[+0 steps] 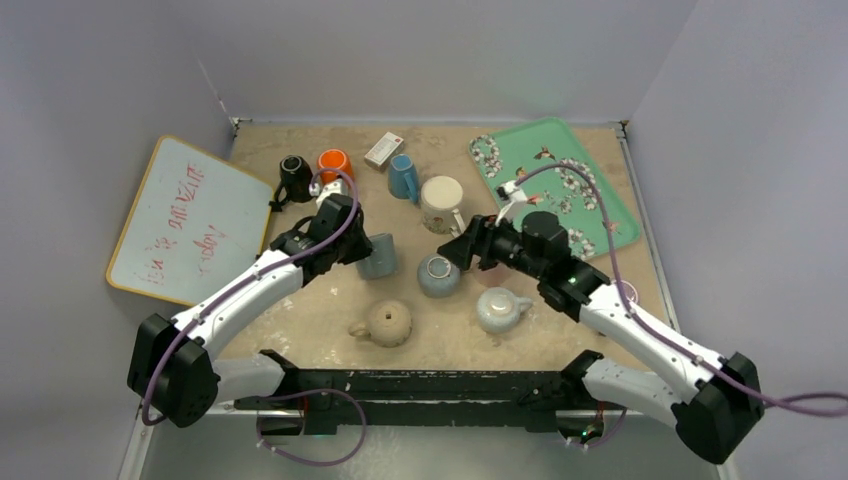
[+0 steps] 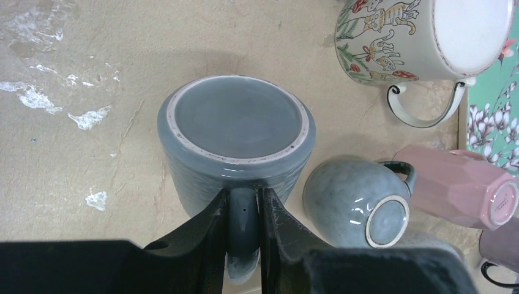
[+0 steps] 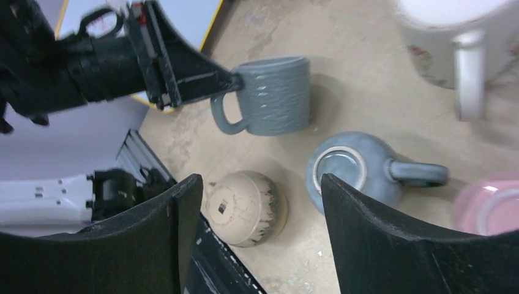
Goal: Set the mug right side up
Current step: Turn over the cup at the center of the board.
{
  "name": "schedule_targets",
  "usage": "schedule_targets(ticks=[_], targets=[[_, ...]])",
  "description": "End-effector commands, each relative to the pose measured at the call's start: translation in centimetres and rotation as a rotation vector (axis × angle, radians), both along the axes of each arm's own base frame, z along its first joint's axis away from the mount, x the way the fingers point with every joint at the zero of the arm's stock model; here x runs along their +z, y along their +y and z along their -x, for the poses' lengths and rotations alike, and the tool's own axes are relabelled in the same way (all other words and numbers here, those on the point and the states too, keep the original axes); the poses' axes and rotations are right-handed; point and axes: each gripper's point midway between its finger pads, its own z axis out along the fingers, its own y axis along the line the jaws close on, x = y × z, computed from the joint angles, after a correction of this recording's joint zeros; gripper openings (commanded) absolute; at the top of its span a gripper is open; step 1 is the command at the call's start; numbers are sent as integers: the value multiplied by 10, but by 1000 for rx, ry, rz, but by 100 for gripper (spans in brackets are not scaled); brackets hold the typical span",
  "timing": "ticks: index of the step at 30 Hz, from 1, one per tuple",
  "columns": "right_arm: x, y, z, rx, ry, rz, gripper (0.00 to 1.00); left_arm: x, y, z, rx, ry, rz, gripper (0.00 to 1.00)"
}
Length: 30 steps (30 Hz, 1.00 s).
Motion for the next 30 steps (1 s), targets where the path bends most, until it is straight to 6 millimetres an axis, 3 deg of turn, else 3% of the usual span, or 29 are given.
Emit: schedule_targets(ticks=[1, 10, 16, 20, 30], targets=[[18, 36, -10, 30, -182, 58, 73, 13, -9, -10, 14, -46, 76, 0], [4, 110, -5, 47, -435, 46, 75, 12, -11, -6, 15, -21, 94, 0], [-3, 145, 2, 39, -610, 71, 75, 13, -13, -4, 11, -11, 102, 0], [-16, 156, 2, 14, -687, 125, 75, 10, -14, -5, 11, -2, 103, 0], [-54, 166, -13, -46, -667, 233, 72, 9, -11, -5, 10, 5, 74, 0]])
